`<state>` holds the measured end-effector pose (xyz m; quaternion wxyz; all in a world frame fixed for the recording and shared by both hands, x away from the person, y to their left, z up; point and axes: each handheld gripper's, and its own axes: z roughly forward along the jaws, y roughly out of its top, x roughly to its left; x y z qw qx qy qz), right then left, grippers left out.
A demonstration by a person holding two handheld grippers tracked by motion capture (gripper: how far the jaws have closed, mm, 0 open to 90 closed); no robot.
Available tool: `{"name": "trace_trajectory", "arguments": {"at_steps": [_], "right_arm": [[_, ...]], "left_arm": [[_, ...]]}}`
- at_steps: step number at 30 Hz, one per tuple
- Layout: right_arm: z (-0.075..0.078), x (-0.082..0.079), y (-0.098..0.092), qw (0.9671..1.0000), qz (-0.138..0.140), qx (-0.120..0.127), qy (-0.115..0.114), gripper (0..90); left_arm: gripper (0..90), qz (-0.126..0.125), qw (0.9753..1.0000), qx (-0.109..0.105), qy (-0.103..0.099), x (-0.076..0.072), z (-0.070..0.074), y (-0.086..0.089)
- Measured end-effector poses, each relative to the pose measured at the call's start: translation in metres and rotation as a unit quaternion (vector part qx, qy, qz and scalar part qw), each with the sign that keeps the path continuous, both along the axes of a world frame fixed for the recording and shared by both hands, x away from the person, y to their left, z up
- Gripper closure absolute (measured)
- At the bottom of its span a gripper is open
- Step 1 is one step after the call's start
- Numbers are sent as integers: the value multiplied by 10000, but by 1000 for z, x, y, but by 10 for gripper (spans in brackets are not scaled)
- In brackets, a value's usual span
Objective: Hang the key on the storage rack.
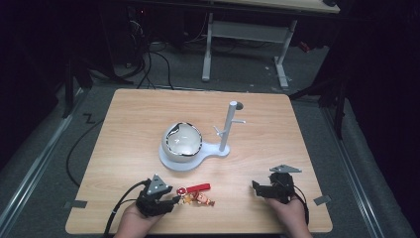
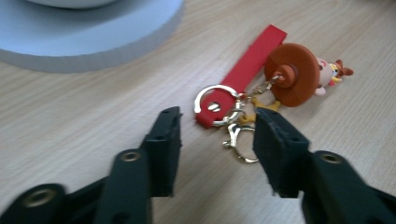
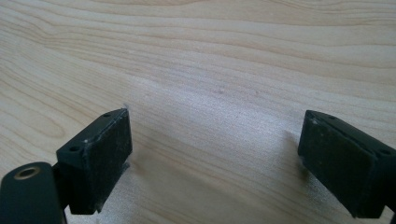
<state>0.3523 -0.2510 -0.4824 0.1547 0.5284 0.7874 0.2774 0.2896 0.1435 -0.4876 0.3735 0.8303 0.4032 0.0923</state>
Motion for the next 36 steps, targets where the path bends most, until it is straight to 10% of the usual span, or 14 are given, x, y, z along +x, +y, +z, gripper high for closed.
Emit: {"name": "trace_trajectory", "arguments": {"at_steps": [3,9,20,22,27,31,34,36], "right_arm": [[0,0,0,10000,15,-4,2,101],[0,-1,-1,10000,11,3,11,102],[1,-1,-1,10000,5,11,9,102],[0,0,-1,10000,19,2,2,103],[0,0,0,10000,23,2,-16,104],[0,0,0,10000,2,12,2,107],[0,0,-1,10000,-18,24,10,109],[0,0,-1,10000,-16,25,9,110]], "left_arm": [[359,16,9990,415,-146,-5,-5,-17],[673,120,9992,333,-184,-6,-4,-7],[689,-11,9998,206,19,-3,-1,2],[859,98,9999,82,-65,-2,3,6],[892,309,9995,-2,-36,1,5,16],[853,391,9992,-110,47,3,5,22],[594,464,9964,-527,464,-1,-5,14],[519,439,9972,-503,339,-2,-6,12]]}}
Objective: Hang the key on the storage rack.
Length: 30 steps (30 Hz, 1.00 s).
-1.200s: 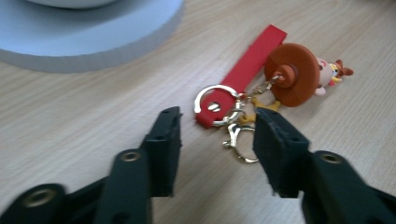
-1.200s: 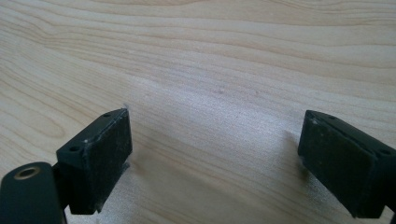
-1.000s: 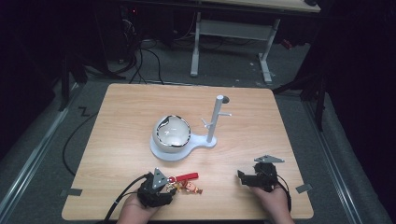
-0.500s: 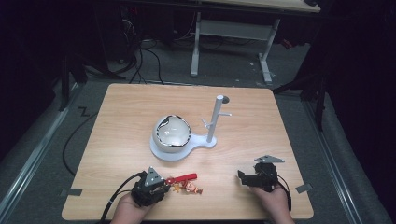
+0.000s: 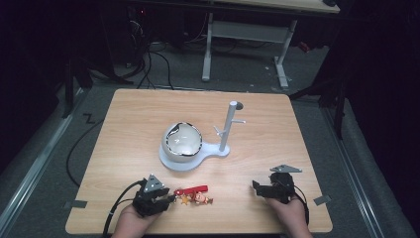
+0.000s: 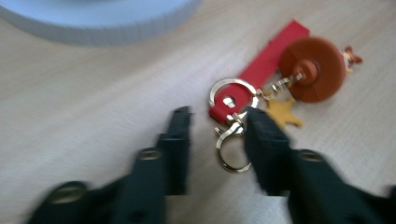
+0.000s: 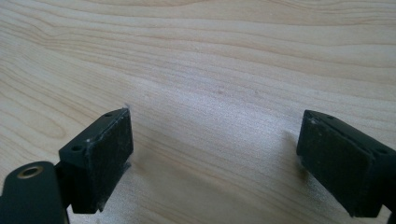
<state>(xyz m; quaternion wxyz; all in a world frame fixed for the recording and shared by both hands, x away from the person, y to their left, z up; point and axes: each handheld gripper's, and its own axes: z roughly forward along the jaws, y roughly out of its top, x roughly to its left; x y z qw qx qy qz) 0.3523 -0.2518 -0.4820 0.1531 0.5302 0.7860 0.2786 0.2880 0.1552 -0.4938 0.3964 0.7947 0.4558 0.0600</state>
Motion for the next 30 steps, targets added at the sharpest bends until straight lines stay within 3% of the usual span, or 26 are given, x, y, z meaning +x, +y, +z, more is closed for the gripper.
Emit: {"name": "trace_trajectory", "arguments": {"at_steps": [1,2,3,4,6,7,8,9,15,16,17,20,25,26,30], "right_arm": [[0,0,0,10000,5,-6,-4,110],[0,0,0,10000,21,-14,-15,111],[0,0,0,10000,21,-14,-15,111],[0,0,1,10000,29,-18,-23,111],[0,0,1,10000,34,-21,-25,111],[-1,0,1,10000,47,-30,-32,111],[-1,0,1,10000,47,-30,-32,111],[0,0,1,10000,36,-22,-23,112],[0,0,2,10000,37,-20,-19,112],[0,0,1,10000,49,-22,-24,112],[0,0,1,10000,49,-22,-24,112],[0,0,1,10000,44,-18,-13,112],[0,0,1,10000,51,-18,-22,112],[0,0,1,10000,56,-19,-22,112],[0,0,1,10000,60,-22,-20,113]], "left_arm": [[476,-62,9999,84,-56,0,0,-2],[436,-140,9991,312,-234,0,-1,-4],[442,-140,9991,312,-234,0,-1,-4],[442,-303,9970,593,-406,0,-1,-5],[479,-332,9948,781,-570,-1,-1,-11],[619,-341,9946,794,-575,-1,-1,-12],[619,-350,9946,799,-569,0,0,-13],[713,-380,9944,796,-582,-1,0,-13],[743,-437,9962,652,-382,2,2,-9],[749,-428,9965,607,-396,2,3,-8],[830,-428,9965,607,-396,2,3,-8],[843,-241,9976,476,-437,4,8,-2],[850,-204,9978,400,-481,4,11,3],[869,-181,9974,363,-592,4,15,4],[887,-198,9967,415,-664,4,18,6]]}}
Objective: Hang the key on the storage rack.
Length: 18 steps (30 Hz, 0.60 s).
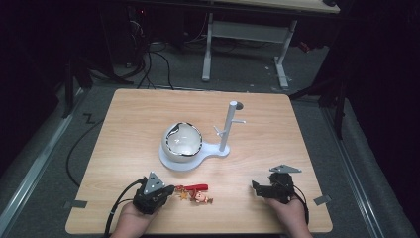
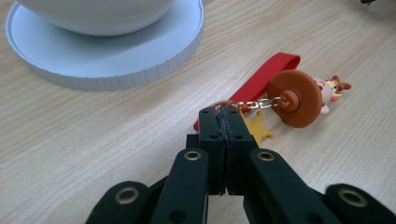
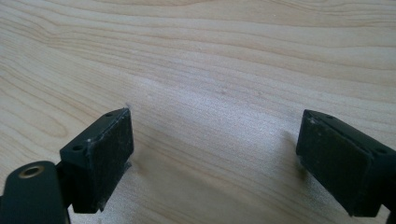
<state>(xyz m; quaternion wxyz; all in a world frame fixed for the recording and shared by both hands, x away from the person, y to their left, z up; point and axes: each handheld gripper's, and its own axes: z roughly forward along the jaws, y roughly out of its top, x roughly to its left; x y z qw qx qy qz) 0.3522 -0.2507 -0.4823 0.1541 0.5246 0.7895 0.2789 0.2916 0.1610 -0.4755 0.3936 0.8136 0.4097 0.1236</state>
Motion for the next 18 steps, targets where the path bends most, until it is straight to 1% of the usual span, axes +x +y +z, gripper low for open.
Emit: {"name": "trace_trajectory", "arguments": {"at_steps": [3,4,6,10,14,18], "right_arm": [[0,0,0,10000,12,-10,-16,113],[0,0,0,10000,10,-7,-13,114],[0,0,1,10000,-10,0,2,114],[0,0,1,10000,-3,0,0,115],[0,0,1,10000,1,-1,1,116],[0,-1,1,10000,16,-3,2,117]], "left_arm": [[888,-77,9999,96,29,-1,-4,-1],[888,-77,9999,96,29,-1,-4,-1],[888,-159,9998,145,34,-2,-5,-4],[882,-233,9996,152,64,-4,-8,-9],[877,-275,9995,152,80,-5,-9,-10],[856,-396,9985,327,172,-9,-15,-14]]}}
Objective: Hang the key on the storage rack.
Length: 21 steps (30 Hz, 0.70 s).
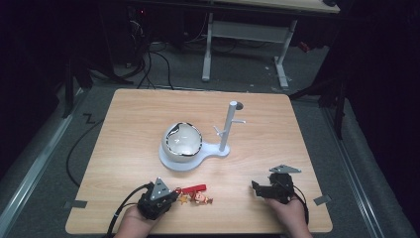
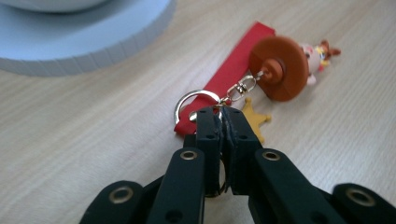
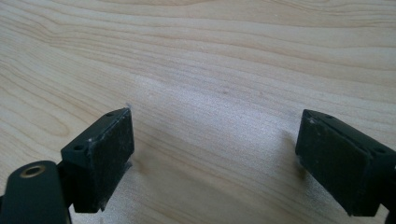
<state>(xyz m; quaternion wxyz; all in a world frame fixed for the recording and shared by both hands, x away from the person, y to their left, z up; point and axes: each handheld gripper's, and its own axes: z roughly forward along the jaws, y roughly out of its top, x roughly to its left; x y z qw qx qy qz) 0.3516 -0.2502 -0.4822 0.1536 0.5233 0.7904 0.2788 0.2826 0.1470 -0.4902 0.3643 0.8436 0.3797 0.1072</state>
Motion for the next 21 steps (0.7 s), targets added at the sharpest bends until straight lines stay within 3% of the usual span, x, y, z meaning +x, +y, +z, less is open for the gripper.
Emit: {"name": "trace_trajectory", "arguments": {"at_steps": [5,9,10,12,13,14,16,19,21], "right_arm": [[0,0,0,10000,17,5,1,117],[0,0,0,10000,22,8,-3,118],[0,0,0,10000,23,6,-3,118],[0,0,0,10000,24,6,1,118],[0,0,0,10000,24,6,1,119],[0,0,0,10000,24,4,1,119],[0,0,0,10000,17,10,1,119],[0,0,0,10000,24,13,0,120],[0,0,0,10000,38,4,-12,120]], "left_arm": [[845,36,10000,14,7,0,0,4],[754,227,9997,-121,-33,2,6,15],[731,411,9985,-367,45,0,6,15],[609,402,9987,-300,11,-1,8,20],[609,425,9981,-404,176,-1,7,19],[546,369,9987,-314,175,0,4,20],[502,129,9999,36,106,0,-2,20],[505,171,9998,-33,37,0,-4,21],[566,213,9997,-129,-71,0,-6,24]]}}
